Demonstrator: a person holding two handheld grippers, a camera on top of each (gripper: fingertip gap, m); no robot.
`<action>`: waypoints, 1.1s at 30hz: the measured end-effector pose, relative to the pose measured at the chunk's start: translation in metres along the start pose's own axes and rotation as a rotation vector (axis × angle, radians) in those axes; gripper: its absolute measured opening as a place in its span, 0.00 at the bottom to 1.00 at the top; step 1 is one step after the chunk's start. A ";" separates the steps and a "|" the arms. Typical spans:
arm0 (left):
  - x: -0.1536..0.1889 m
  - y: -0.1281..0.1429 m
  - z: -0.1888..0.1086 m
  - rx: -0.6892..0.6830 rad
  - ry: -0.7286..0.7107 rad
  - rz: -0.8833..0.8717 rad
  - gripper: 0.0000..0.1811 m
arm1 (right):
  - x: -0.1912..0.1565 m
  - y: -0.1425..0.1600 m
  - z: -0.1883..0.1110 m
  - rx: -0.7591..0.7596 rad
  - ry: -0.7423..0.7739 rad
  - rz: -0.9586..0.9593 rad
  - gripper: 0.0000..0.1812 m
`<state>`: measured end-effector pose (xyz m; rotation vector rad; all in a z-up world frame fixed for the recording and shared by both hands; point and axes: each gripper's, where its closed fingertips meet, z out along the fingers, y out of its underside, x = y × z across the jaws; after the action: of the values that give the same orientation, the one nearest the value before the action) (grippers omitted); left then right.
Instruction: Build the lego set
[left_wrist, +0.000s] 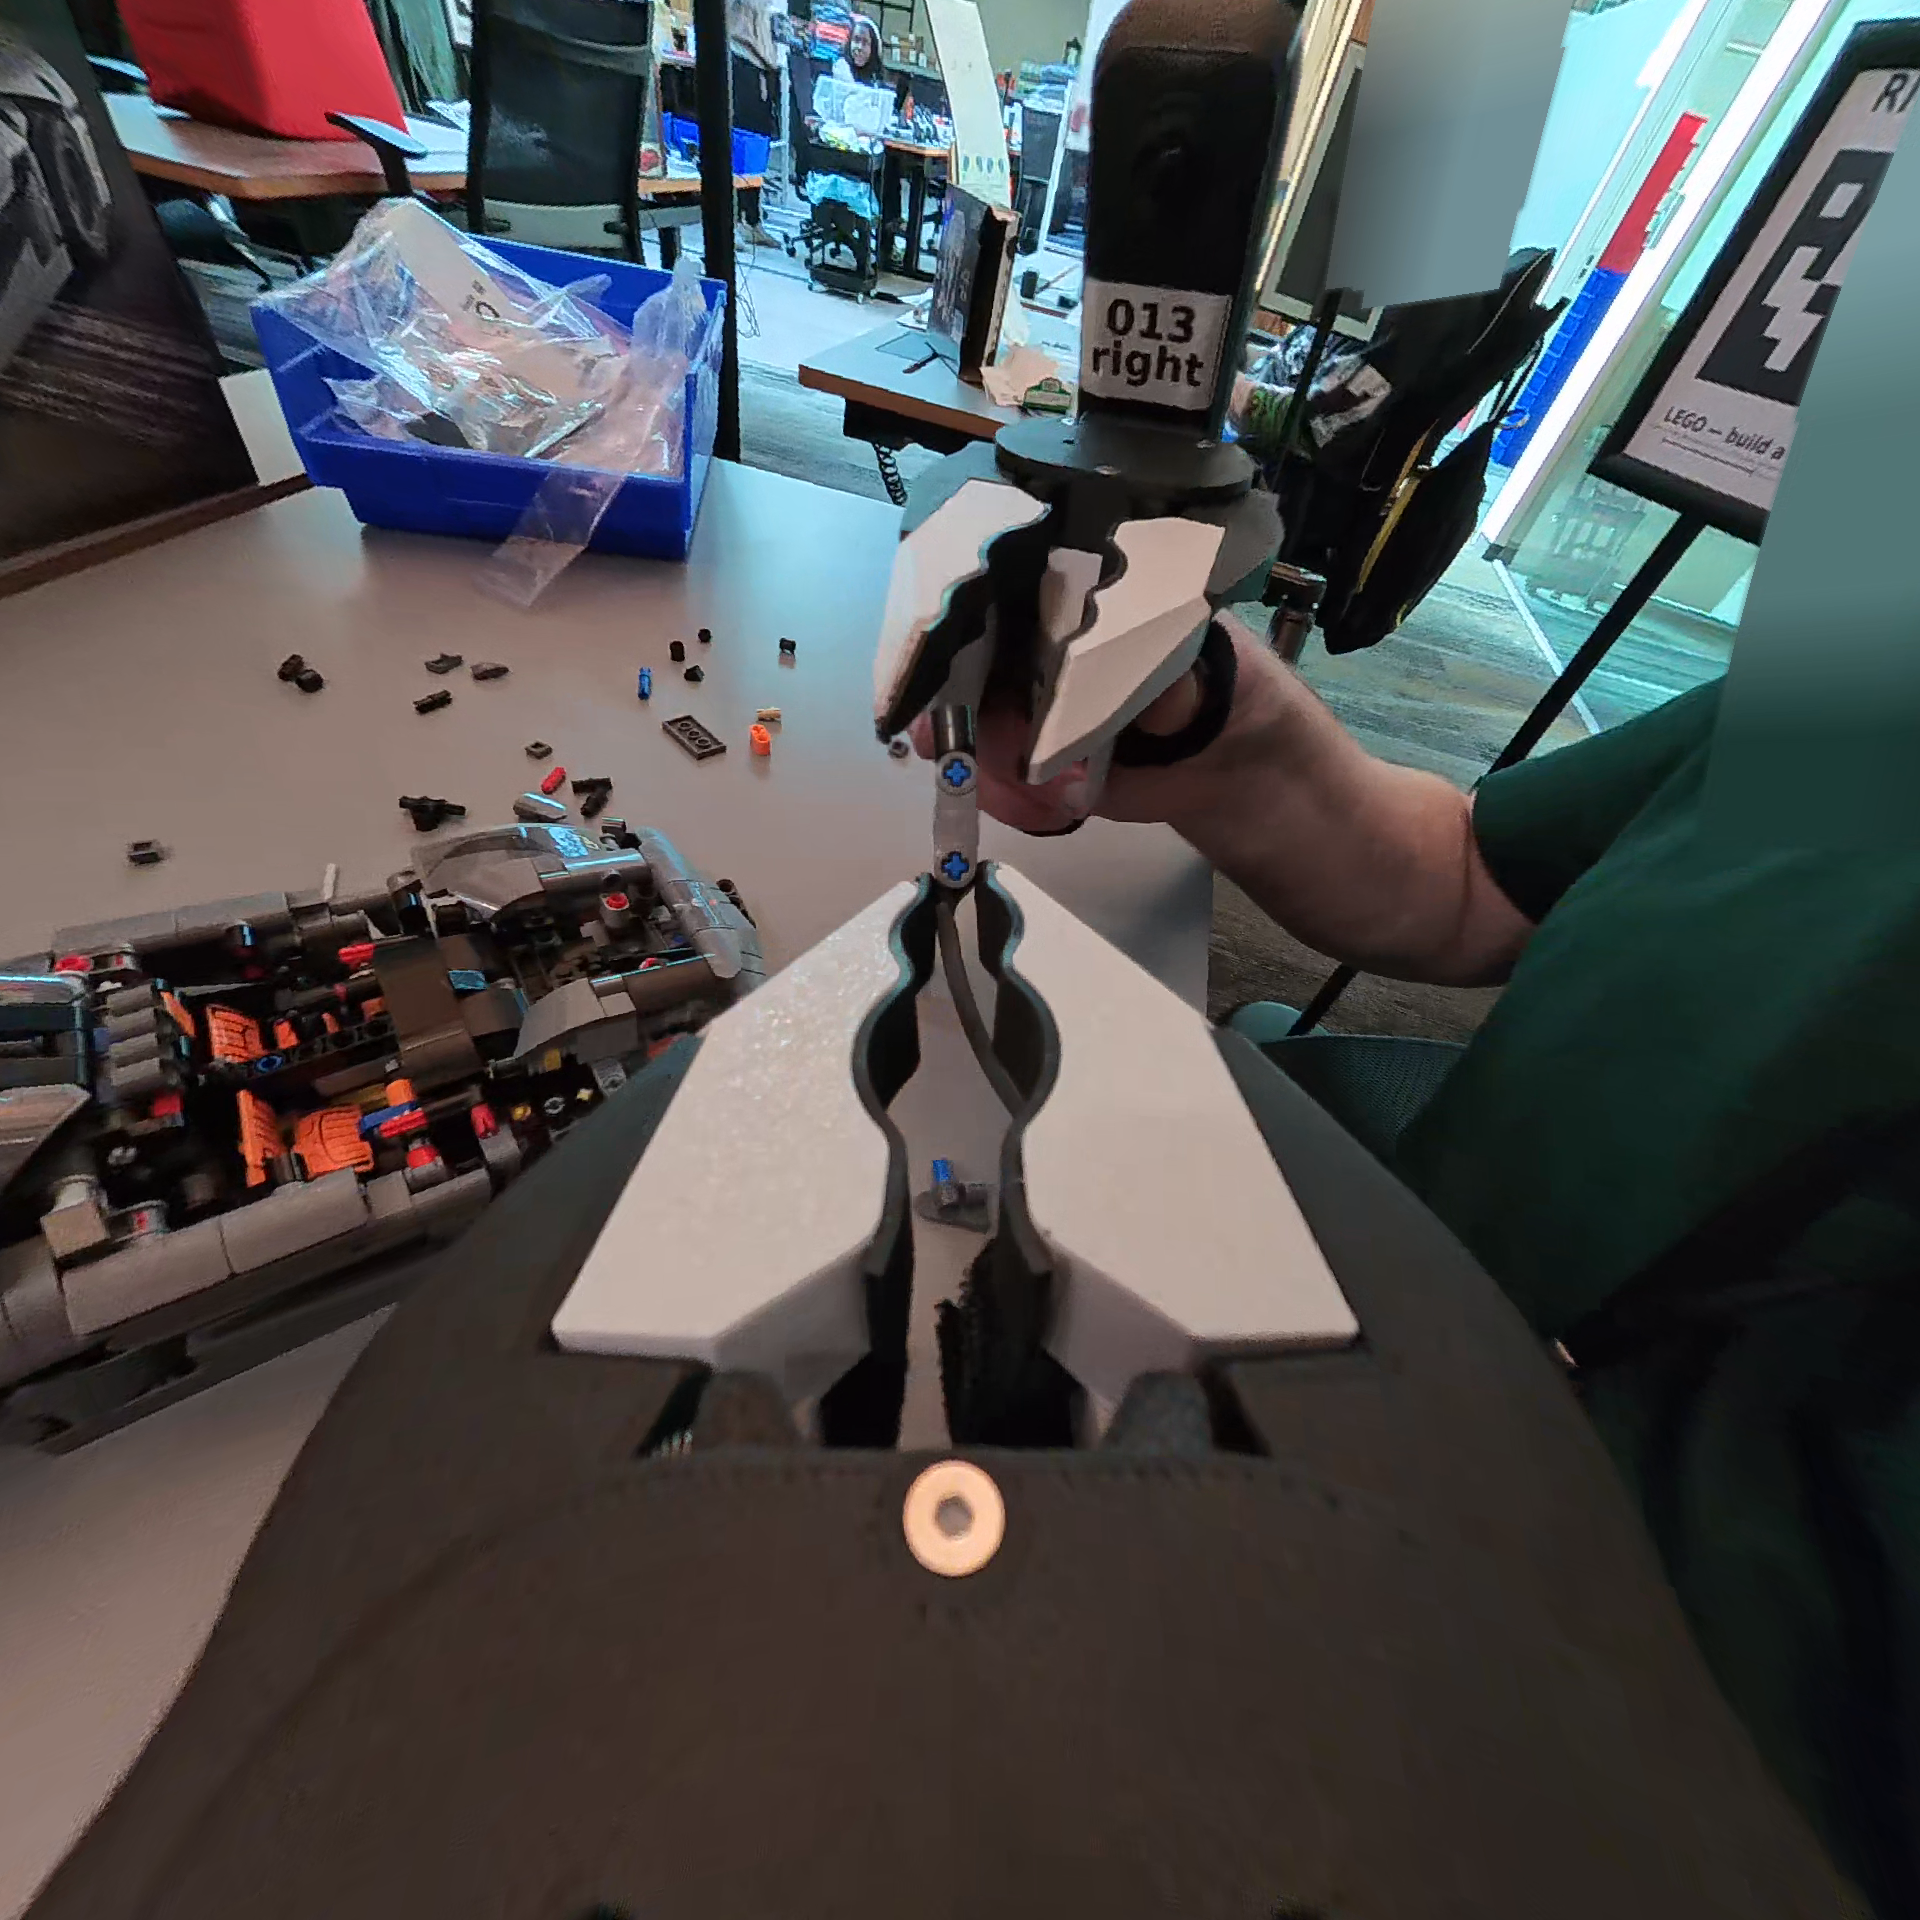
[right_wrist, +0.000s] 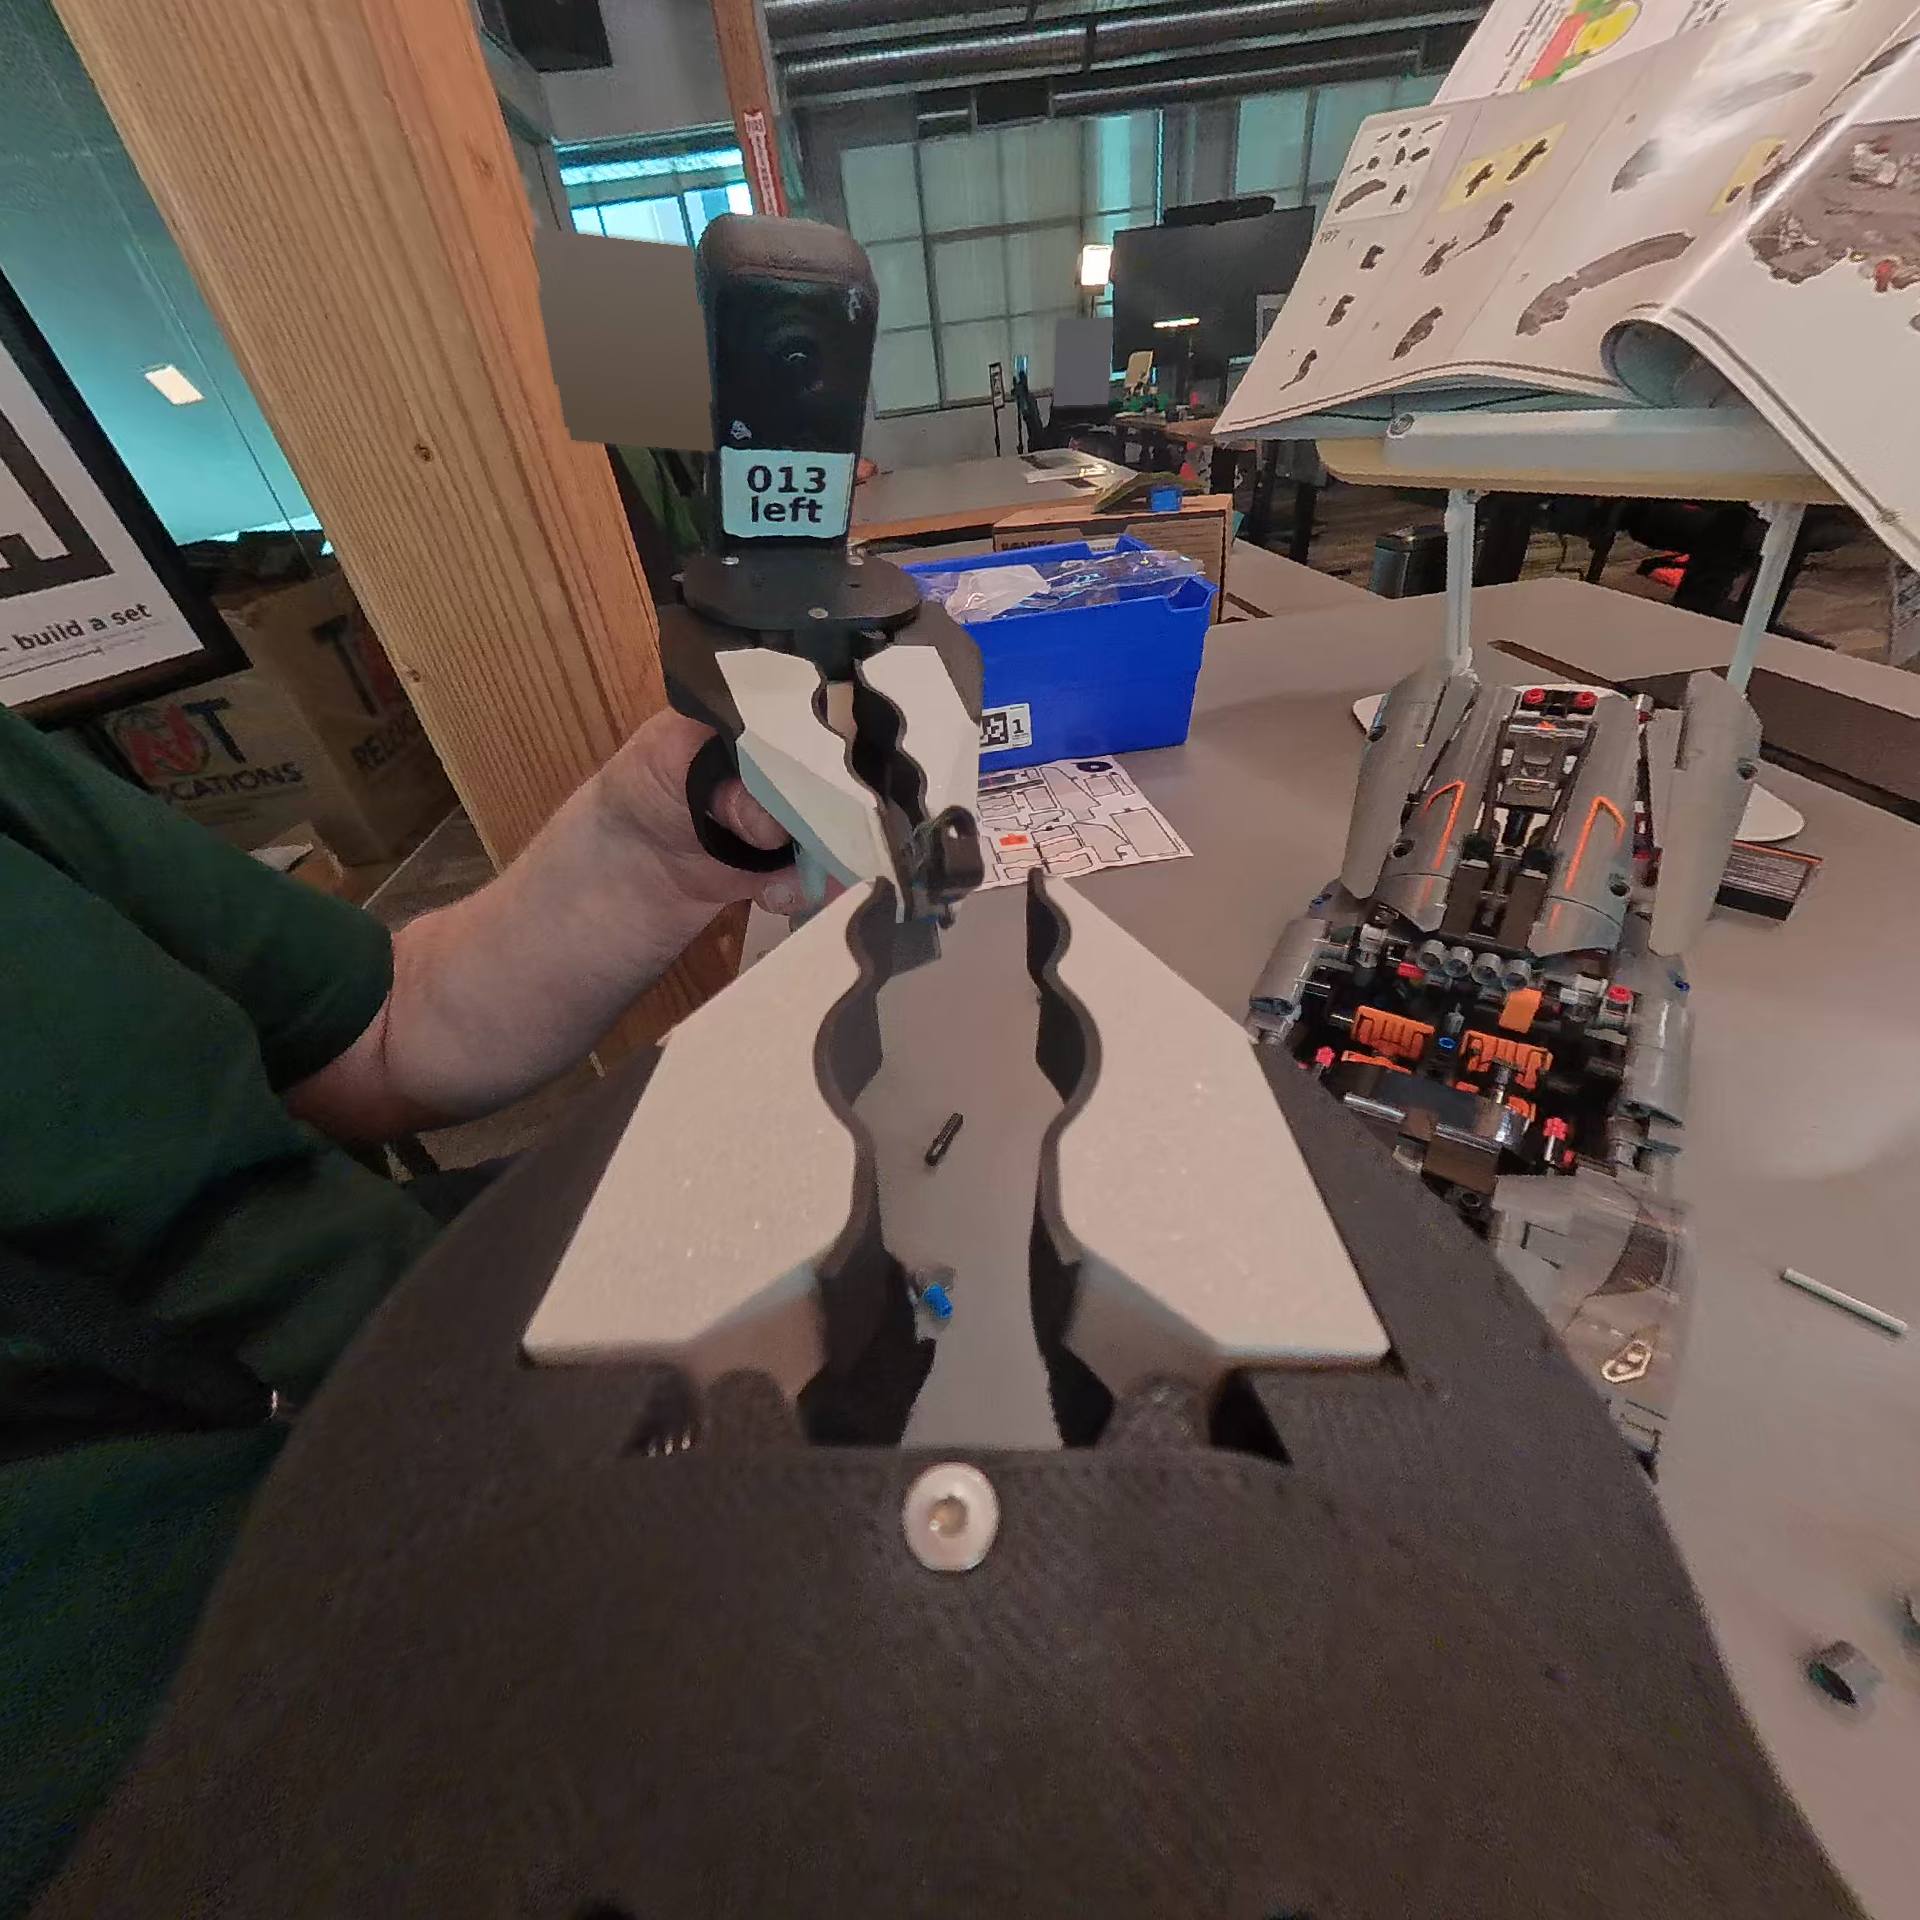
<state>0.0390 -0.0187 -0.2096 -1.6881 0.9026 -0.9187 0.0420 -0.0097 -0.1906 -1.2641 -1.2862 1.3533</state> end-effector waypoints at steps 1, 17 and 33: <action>0.001 0.001 0.001 -0.004 0.008 -0.001 0.03 | -0.001 0.000 0.001 -0.003 -0.007 0.000 0.14; 0.004 0.016 -0.013 -0.219 -0.088 0.296 0.03 | -0.018 0.006 0.015 -0.055 -0.011 -0.153 0.10; -0.005 0.025 -0.040 -0.297 -0.098 0.372 0.03 | -0.019 0.015 0.043 -0.176 0.035 -0.223 0.04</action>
<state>-0.0021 -0.0363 -0.2243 -1.7123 1.2808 -0.4645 0.0020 -0.0350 -0.2049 -1.2151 -1.4991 1.0756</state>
